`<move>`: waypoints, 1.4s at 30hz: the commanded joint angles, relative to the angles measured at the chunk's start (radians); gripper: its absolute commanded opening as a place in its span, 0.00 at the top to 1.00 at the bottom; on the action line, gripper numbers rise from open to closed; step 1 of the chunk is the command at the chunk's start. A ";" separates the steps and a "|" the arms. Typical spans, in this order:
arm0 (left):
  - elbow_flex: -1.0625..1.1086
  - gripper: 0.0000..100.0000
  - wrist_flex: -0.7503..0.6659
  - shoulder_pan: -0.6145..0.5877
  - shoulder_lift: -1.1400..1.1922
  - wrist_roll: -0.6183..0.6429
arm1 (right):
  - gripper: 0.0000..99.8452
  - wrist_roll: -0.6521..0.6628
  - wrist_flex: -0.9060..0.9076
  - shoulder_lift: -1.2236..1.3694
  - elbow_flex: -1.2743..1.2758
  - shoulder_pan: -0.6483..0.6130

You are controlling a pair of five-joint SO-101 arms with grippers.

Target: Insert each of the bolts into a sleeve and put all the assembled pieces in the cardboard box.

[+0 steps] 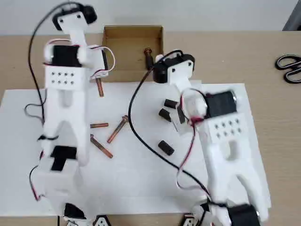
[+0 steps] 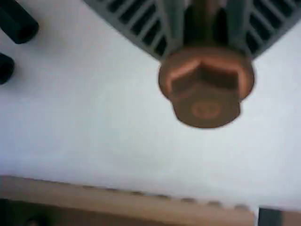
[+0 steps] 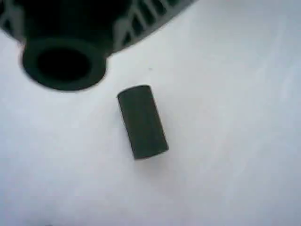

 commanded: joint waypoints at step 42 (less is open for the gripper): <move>1.956 1.00 -0.876 0.006 -2.053 -0.037 | 1.00 -0.183 -0.875 -1.228 1.243 -0.193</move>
